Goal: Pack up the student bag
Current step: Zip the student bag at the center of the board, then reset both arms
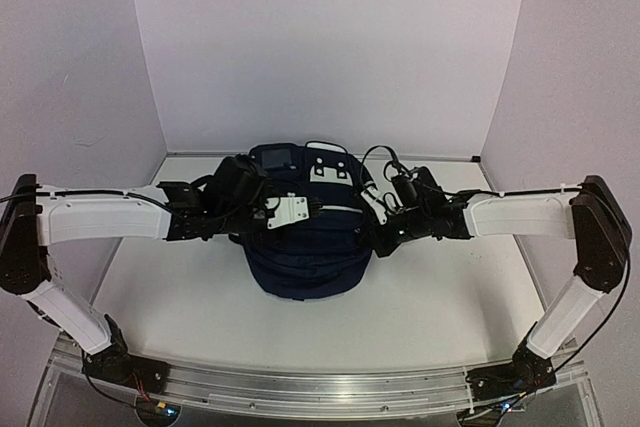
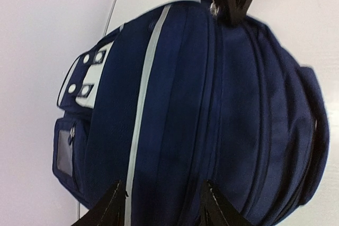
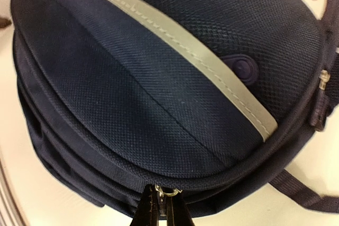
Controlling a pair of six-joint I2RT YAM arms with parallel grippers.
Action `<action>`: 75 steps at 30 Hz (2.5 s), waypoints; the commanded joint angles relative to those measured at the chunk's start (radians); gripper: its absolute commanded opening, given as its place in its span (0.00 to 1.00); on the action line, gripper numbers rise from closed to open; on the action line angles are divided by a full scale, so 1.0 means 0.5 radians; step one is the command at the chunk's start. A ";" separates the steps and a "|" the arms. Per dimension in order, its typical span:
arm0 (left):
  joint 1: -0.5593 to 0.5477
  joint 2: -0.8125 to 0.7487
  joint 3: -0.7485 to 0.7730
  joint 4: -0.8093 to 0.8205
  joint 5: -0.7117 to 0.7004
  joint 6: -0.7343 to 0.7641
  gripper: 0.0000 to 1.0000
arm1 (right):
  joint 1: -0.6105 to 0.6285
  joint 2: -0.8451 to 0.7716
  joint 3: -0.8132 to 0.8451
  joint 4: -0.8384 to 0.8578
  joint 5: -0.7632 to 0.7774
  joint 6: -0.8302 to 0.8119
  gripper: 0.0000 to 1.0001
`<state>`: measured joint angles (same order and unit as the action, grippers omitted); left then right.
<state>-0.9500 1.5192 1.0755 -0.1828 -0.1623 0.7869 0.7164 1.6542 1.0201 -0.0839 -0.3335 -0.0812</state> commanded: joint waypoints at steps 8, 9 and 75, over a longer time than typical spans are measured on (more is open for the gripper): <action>-0.149 0.410 0.258 0.180 0.066 -0.032 0.48 | 0.100 0.022 0.166 0.021 -0.168 0.123 0.00; -0.150 0.442 0.267 0.224 0.041 -0.016 0.47 | 0.101 0.020 0.164 0.021 -0.174 0.124 0.00; 1.551 -0.269 0.210 -0.624 0.197 -2.290 1.00 | -1.396 -0.113 0.414 -0.601 -0.505 0.092 0.98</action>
<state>-0.2003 1.3234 1.2334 -0.4588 -0.0444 -0.2885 0.0864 1.5536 1.2682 -0.4043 -0.5587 0.0072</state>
